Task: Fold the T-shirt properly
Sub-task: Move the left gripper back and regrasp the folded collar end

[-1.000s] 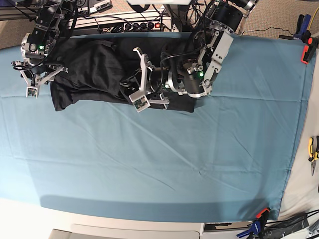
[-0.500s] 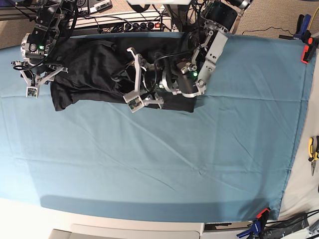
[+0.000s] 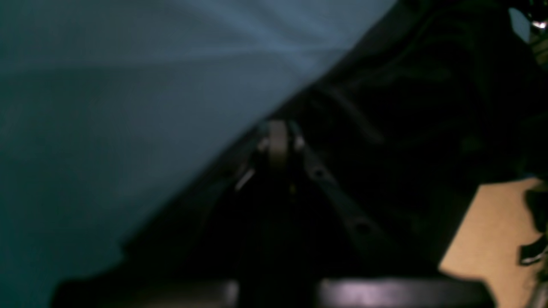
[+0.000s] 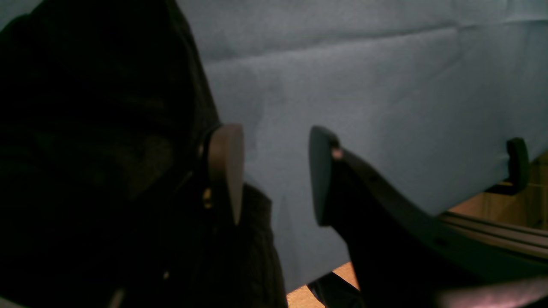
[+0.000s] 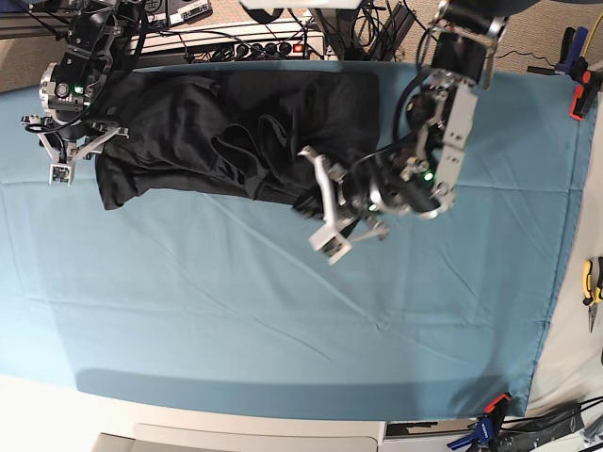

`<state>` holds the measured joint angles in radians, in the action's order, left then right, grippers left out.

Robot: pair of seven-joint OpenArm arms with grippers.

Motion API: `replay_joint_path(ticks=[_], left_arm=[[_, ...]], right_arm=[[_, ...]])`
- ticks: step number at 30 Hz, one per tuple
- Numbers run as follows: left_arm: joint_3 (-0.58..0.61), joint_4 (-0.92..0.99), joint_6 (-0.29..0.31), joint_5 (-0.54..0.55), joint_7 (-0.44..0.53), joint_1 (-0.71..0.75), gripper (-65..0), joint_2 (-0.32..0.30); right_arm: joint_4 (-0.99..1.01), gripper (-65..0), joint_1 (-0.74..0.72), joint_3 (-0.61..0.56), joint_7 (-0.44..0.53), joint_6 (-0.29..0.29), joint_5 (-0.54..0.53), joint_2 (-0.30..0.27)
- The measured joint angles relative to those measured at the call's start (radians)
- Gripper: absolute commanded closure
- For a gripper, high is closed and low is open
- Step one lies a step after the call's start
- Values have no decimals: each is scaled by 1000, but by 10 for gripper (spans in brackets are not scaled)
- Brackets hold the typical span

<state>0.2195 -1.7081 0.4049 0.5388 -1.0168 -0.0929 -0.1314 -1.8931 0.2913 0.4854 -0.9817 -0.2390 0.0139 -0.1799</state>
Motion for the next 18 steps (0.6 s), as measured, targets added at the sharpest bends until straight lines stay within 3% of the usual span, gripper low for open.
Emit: replay_joint_path(ticks=[9, 18], left_arm=[[3, 0, 14, 41, 0, 95, 0, -2], [20, 0, 14, 49, 1, 97, 0, -2]], right_arm=[[0, -255, 0, 0, 7, 0, -3, 0], [0, -255, 0, 0, 11, 0, -3, 0]])
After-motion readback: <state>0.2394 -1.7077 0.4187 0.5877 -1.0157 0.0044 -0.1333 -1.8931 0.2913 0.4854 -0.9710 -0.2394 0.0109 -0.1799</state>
